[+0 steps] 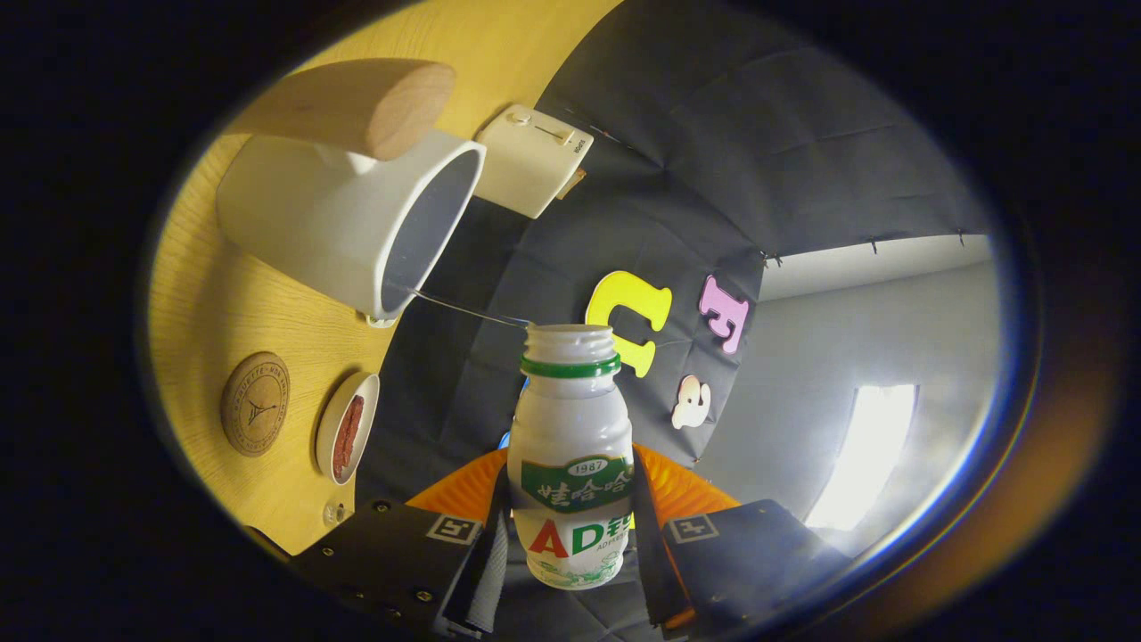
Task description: Take the bottle from table, then pour the juice into the cup, finally place the bottle on the coaster
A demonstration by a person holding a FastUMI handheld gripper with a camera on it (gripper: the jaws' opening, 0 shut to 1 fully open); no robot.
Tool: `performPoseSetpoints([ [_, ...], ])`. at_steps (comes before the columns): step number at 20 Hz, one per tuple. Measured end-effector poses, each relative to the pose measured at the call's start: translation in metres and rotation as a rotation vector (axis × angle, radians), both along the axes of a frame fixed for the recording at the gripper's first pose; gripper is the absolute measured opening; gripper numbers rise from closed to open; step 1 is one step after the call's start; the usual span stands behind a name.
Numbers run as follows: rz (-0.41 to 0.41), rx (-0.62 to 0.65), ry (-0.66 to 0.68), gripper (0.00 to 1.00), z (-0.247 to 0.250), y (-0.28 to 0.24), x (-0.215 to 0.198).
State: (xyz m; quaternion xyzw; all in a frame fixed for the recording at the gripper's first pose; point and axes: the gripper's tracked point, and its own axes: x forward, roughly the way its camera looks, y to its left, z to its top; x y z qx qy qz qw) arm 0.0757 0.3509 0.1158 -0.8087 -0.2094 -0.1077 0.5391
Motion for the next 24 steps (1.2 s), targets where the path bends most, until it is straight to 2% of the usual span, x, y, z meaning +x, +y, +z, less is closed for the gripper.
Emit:
performPoseSetpoints([
  [24, 0.056, -0.19, -0.093, 0.61, -0.018, 0.019, -0.013],
])
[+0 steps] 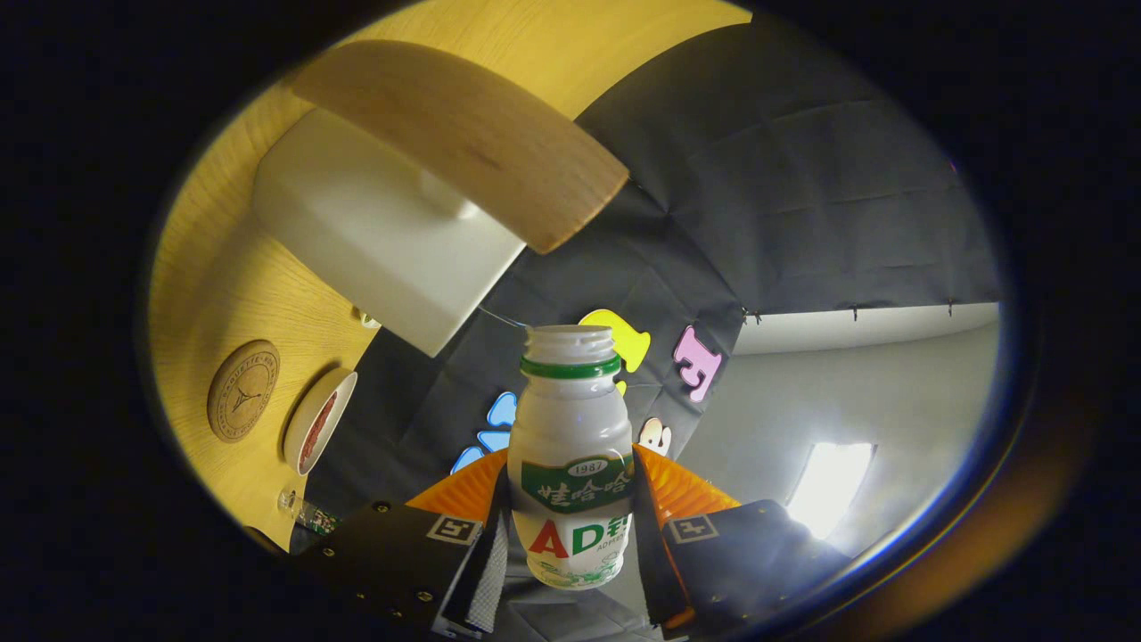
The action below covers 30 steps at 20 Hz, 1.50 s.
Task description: Take the bottle from table, then pour the juice into the cup, finally place the bottle on the coaster
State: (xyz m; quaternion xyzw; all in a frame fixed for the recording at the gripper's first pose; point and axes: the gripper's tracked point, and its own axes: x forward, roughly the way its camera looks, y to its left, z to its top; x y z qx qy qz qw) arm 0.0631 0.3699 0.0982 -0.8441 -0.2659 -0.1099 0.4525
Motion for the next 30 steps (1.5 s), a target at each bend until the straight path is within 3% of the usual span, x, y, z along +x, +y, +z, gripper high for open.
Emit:
performPoseSetpoints([
  [9, 0.011, 0.021, 0.002, 0.61, 0.004, -0.003, -0.001],
  [14, 0.01, 0.174, 0.061, 0.61, 0.013, -0.018, 0.006],
  [17, 0.006, 0.344, 0.146, 0.61, 0.015, -0.032, 0.012],
  [21, 0.019, 0.666, 0.301, 0.62, 0.013, -0.05, 0.022],
  [30, 0.167, 1.338, 0.561, 0.62, 0.002, -0.07, 0.028],
])
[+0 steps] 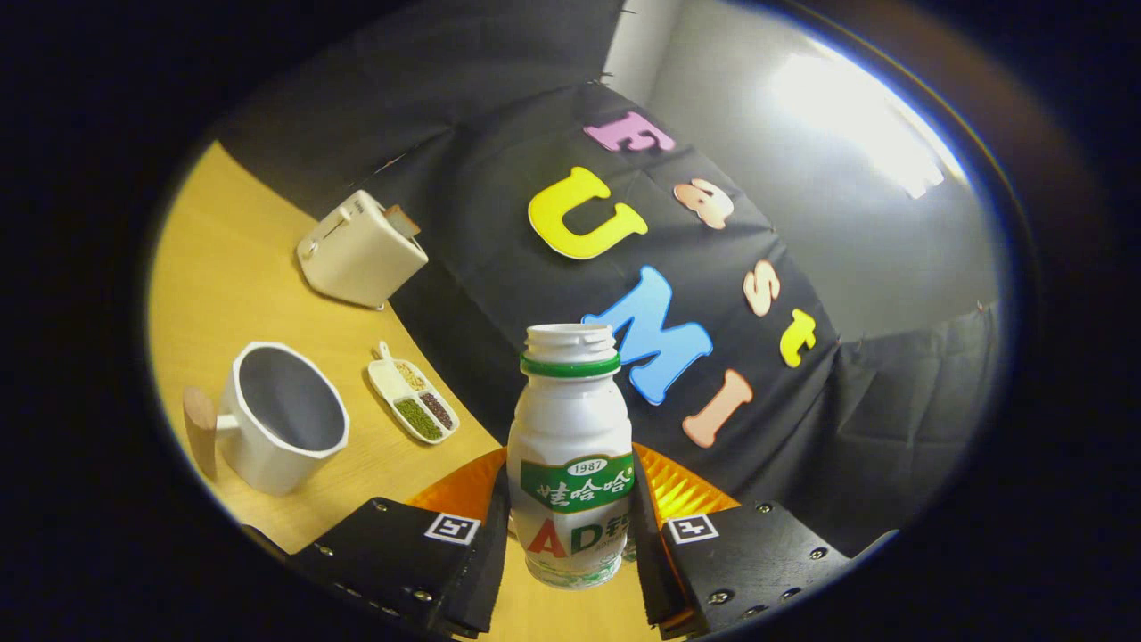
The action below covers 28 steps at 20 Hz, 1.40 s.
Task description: Take the bottle from table, then pour the juice into the cup, finally place the bottle on the coaster
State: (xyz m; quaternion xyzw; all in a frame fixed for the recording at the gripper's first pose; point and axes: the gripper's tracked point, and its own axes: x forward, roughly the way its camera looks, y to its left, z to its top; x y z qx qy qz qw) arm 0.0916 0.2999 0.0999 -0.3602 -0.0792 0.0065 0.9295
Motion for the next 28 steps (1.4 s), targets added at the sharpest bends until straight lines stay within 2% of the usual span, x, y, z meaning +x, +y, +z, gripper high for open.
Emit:
performPoseSetpoints([
  [5, 0.055, 0.288, 0.13, 0.62, -0.025, -0.018, 0.016],
  [13, 0.163, 0.598, 0.279, 0.62, -0.055, -0.025, 0.039],
  [21, 0.27, 0.676, 0.318, 0.61, -0.049, 0.01, 0.052],
  [28, 0.271, 0.668, 0.352, 0.62, -0.064, 0.02, 0.068],
])
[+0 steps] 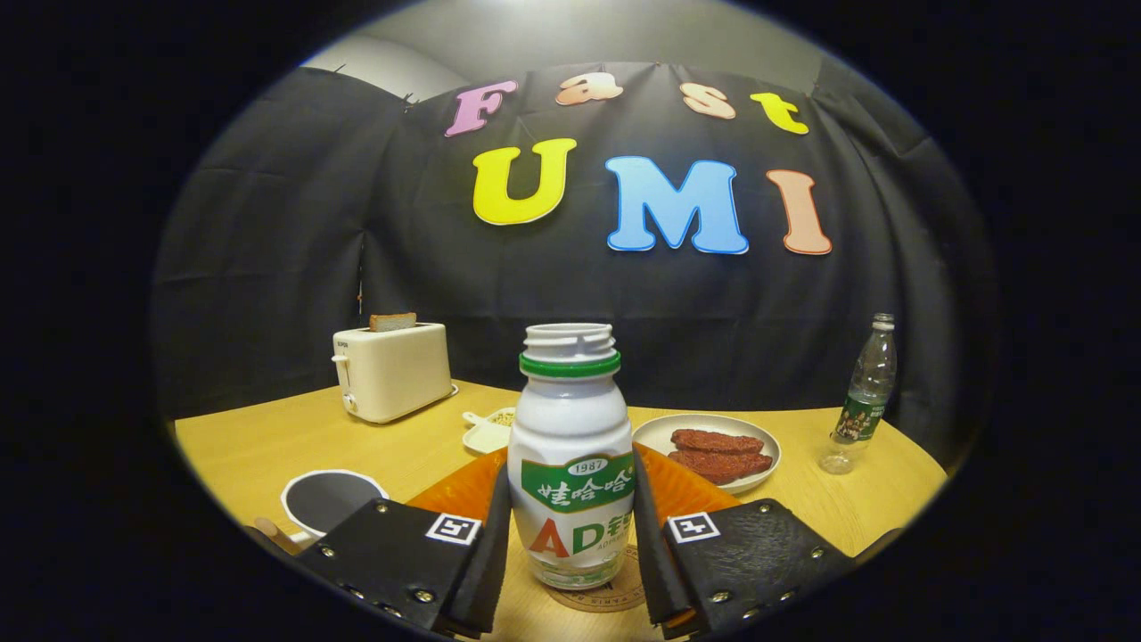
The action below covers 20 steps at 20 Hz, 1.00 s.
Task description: Take the bottle from table, then pour the juice into the cup, finally place the bottle on the coaster
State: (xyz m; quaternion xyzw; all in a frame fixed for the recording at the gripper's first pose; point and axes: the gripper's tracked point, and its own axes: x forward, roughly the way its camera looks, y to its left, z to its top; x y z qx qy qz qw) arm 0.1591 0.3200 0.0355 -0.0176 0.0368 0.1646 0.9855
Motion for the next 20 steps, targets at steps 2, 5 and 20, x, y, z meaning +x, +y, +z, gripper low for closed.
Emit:
performPoseSetpoints([
  [2, 0.0, 0.009, 0.013, 0.62, -0.004, -0.001, 0.001],
  [5, 0.008, 0.03, 0.044, 0.61, -0.013, -0.001, 0.003],
  [20, -0.042, 0.077, 0.013, 0.62, -0.009, -0.022, 0.003],
])
